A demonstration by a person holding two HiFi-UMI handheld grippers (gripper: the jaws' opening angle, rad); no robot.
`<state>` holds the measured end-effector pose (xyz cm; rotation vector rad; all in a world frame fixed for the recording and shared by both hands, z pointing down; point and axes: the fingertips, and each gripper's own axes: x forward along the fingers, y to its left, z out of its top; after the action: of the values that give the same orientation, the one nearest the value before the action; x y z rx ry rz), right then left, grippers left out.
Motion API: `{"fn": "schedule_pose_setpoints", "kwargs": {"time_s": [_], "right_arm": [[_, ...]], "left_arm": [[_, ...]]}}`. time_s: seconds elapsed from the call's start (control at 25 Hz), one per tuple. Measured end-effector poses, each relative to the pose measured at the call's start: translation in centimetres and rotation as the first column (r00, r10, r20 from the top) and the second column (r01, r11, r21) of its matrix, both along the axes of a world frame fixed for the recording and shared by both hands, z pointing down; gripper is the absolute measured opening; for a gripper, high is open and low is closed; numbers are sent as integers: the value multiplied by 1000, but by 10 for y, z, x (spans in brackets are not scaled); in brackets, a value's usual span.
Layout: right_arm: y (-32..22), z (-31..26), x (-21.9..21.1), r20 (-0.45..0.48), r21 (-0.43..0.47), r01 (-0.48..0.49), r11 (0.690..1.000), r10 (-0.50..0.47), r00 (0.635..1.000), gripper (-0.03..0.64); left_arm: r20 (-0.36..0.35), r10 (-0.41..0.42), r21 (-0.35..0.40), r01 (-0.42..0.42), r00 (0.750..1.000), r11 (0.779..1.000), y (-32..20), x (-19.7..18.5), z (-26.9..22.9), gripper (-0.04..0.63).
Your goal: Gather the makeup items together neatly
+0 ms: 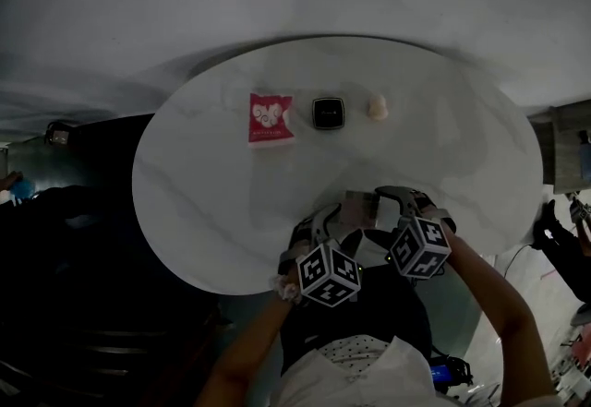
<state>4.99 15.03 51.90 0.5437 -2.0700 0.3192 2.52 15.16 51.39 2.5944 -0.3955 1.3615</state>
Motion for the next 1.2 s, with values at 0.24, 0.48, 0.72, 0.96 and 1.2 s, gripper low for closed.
{"fn": "schedule_pose_setpoints", "kwargs": {"time_s": [0.24,0.48,0.72,0.96,1.2], "right_arm": [[-16,-9,7,-21,6,-16,1000,16,1000,391],[-29,-16,15,-21,21,-67,997,68,997,391],[-36,-21,32,-34,38,-80,996,82,996,391],[-46,-28,57,-34,41,-56,998,57,998,391],[-60,-31,87,-35,43,-4,999,5,999,391]], "left_arm": [[-35,18,11,-18,999,1000,-17,7,-9,318],[-46,59,33,-58,997,998,-31,15,-18,316],[-51,71,40,-69,996,997,-38,32,-23,316],[-57,42,46,-39,997,998,-47,57,-31,316],[-55,-6,52,9,998,999,-60,87,-34,316]]}}
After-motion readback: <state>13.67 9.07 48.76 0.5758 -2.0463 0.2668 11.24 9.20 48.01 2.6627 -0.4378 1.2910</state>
